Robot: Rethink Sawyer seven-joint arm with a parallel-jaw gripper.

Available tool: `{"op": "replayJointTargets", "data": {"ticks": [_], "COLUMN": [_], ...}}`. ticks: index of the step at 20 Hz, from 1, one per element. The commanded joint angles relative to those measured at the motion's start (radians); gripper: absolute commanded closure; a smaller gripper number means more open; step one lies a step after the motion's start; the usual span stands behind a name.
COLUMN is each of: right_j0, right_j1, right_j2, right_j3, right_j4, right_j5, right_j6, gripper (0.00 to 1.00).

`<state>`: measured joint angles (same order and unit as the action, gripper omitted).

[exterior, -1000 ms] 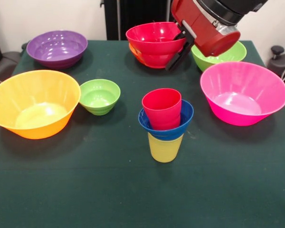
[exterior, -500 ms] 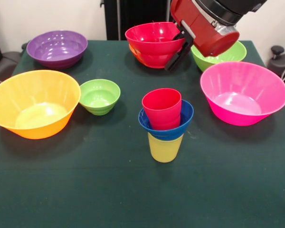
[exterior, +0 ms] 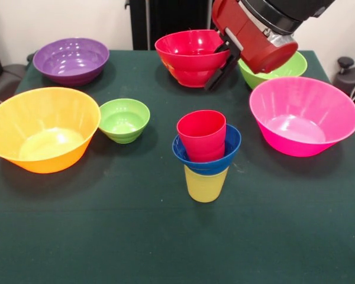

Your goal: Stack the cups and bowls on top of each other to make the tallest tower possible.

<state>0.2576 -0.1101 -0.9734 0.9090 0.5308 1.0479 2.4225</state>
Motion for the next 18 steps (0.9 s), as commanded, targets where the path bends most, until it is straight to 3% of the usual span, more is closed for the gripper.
{"op": "replayJointTargets", "data": {"ticks": [1, 18], "right_j0": [-0.024, -0.042], "right_j1": [0.057, 0.083], "right_j2": [0.155, 0.159], "right_j3": [-0.029, -0.061], "right_j4": [-0.057, -0.046], "right_j5": [-0.05, -0.078], "right_j6": [0.023, 0.039], "gripper": [1.0, 1.0]}}
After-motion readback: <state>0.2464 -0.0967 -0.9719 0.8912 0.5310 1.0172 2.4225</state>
